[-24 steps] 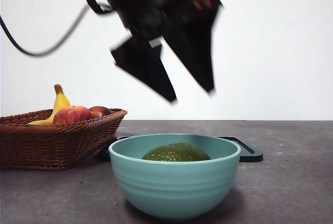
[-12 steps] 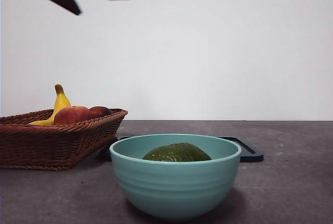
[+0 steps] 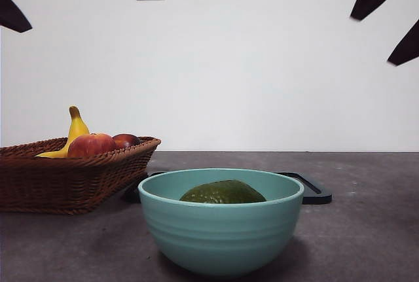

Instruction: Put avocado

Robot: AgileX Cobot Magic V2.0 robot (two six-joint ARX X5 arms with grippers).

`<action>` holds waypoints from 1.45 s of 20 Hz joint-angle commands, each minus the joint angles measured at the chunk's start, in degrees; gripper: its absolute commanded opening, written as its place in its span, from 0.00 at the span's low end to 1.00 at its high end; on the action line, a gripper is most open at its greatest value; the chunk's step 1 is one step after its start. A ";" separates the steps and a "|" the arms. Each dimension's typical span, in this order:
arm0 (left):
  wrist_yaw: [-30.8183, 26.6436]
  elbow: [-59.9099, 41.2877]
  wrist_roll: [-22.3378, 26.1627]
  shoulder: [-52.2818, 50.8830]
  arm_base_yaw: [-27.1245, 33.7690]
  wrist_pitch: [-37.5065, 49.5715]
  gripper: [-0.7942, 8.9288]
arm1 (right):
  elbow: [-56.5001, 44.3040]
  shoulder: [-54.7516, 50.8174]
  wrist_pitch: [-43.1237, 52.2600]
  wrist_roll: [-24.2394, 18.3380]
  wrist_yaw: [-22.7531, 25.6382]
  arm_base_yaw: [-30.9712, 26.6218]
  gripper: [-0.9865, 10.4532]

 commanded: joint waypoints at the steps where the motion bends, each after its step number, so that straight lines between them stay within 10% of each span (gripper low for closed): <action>1: 0.42 0.37 1.55 0.31 -0.28 0.39 0.43 | 0.96 3.48 2.36 -0.28 -0.15 1.68 0.40; 19: 0.39 0.37 1.64 0.31 -0.28 0.72 0.43 | 0.96 30.49 22.97 1.03 17.53 18.64 0.36; 29: 0.39 0.37 1.62 0.31 -0.28 0.70 0.43 | 0.96 33.05 24.37 1.03 19.52 20.41 0.20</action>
